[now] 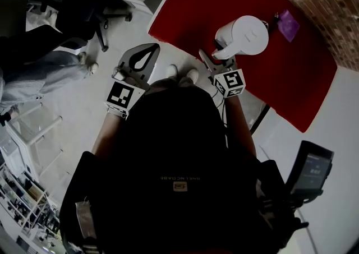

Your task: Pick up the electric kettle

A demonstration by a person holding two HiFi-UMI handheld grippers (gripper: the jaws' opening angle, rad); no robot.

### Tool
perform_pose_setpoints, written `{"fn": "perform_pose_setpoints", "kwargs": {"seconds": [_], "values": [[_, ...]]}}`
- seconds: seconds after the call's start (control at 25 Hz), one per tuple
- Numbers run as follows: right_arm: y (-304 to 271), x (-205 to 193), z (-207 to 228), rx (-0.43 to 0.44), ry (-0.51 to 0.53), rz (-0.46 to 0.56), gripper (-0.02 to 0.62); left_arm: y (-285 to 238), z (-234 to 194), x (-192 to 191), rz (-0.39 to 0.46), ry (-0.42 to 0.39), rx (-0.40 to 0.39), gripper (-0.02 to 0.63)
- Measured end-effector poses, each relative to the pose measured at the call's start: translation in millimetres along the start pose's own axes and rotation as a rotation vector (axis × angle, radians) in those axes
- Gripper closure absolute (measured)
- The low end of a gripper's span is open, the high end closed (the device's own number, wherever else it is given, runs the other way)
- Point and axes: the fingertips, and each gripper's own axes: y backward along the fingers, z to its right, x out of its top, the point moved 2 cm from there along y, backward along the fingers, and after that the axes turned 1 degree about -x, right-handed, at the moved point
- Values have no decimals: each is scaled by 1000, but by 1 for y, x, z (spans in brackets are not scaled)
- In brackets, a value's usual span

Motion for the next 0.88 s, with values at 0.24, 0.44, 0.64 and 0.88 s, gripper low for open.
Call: {"fn": "perform_pose_setpoints", "kwargs": {"seconds": [0.24,0.44,0.64,0.88], "values": [[-10,1,2,11,25,43,351,1,-7,-7,-11,5,30,600],[-15,5,2,-51,39,76,353,5,-10,-10,-22,14,42,600],[-20,8,8,-168,48,91,405,8,-11,-9,-22,16,45,600],[-18,11,19,-266,47,80,521,15,-16,-10,-27,22,62,600]]}}
